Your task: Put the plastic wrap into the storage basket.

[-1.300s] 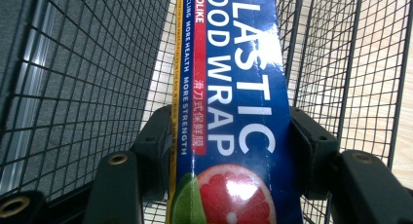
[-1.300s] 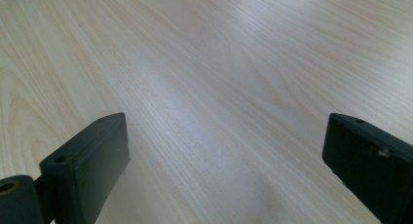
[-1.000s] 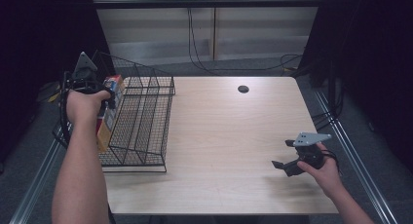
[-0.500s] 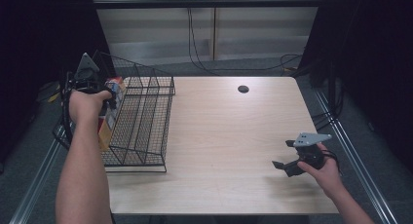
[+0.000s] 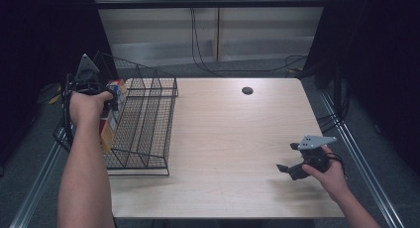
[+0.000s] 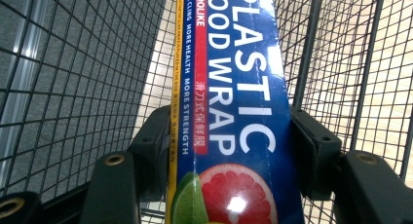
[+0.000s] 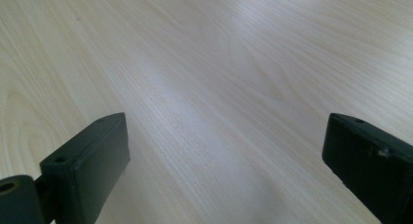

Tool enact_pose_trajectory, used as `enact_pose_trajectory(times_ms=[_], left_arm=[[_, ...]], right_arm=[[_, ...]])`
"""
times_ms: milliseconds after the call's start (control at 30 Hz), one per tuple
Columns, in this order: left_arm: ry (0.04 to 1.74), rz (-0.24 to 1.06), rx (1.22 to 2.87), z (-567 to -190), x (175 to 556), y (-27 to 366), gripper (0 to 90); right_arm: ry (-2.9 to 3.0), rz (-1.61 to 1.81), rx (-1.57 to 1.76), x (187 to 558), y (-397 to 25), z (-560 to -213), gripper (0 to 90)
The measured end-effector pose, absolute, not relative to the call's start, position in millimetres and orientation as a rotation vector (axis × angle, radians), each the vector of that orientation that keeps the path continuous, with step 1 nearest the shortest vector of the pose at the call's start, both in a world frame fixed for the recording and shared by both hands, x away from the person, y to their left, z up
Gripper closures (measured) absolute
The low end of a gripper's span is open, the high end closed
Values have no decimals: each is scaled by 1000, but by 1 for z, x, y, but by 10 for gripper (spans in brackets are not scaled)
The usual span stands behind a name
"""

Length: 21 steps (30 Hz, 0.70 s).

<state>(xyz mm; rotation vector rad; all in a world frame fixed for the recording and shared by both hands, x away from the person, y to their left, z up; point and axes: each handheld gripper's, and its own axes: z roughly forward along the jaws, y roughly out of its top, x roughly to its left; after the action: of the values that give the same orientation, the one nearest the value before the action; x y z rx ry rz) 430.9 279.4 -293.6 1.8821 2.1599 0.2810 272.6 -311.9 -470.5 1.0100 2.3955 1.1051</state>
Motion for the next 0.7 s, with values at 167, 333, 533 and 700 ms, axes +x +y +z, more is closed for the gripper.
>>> enact_pose_trajectory(times_ms=[167,333,533,700], left_arm=[[2160,334,1836,-278,428,286,408],[2156,313,1803,-263,424,287,367],[2132,278,1808,-262,421,280,292],[2107,262,1800,-258,418,272,224]], right_arm=[[2398,1103,1006,273,-311,-471,29],[2398,1099,1004,274,-311,-471,29],[2397,1099,1004,272,-311,-471,29],[2397,1101,1000,273,-311,-471,29]])
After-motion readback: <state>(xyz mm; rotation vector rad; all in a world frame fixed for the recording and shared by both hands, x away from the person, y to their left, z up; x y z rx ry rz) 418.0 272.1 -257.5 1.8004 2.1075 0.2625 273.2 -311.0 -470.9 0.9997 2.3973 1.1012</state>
